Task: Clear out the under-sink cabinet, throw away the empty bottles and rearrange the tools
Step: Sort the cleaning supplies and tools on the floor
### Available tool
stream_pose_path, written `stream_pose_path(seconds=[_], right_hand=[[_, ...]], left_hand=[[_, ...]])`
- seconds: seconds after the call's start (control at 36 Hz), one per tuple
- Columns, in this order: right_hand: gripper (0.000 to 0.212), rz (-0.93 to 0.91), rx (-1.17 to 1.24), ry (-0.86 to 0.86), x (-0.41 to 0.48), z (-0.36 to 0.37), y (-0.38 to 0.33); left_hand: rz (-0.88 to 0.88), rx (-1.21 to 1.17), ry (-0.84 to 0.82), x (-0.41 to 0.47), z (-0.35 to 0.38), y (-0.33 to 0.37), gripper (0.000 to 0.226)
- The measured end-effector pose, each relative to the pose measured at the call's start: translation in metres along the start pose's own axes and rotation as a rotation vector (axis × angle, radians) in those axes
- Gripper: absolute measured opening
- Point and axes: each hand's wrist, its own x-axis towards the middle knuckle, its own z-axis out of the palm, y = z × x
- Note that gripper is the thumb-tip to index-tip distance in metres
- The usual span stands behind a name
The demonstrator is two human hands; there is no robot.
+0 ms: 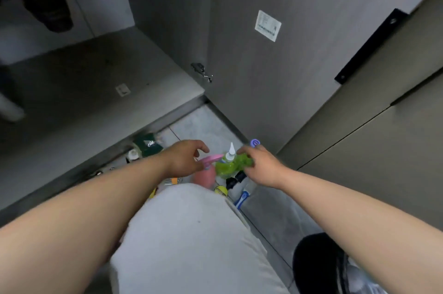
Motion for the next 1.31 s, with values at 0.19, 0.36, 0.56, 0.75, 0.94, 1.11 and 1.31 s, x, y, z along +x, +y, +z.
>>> stream_pose_path(seconds=[0.19,0.36,0.56,0.75,0.94,1.11,1.31], right_hand=[[0.06,0.099,-0.07,-0.082,0.061,0.024,-0.007],[0.03,0.089,-0.188,0.011,0.091,0.045,-0.006],[0.018,-0.007,-0.17,0.086,0.119,0.04,-0.01],[0.033,-0.015,-0.031,0.188,0.179,0.01,-0.034],[0.035,0.069,-0.03,0.273,0.254,-0.006,-0.063],[0.024,0.073,-0.028,0.365,0.292,-0.001,-0.083],[0.022,0.117,0.088,0.421,0.307,0.007,-0.091]], left_hand=[[0.066,0.276,0.041,0.041,0.045,-0.027,0.066],[0.08,0.205,0.138,0.069,0.07,-0.039,0.024],[0.02,-0.107,0.237,0.089,0.049,-0.061,0.018],[-0.07,-0.341,0.38,0.1,0.006,-0.093,0.019],[-0.134,-0.523,0.498,0.103,0.0,-0.111,0.015],[-0.132,-0.631,0.525,0.105,0.008,-0.118,0.019],[-0.097,-0.723,0.507,0.108,0.02,-0.117,0.015]])
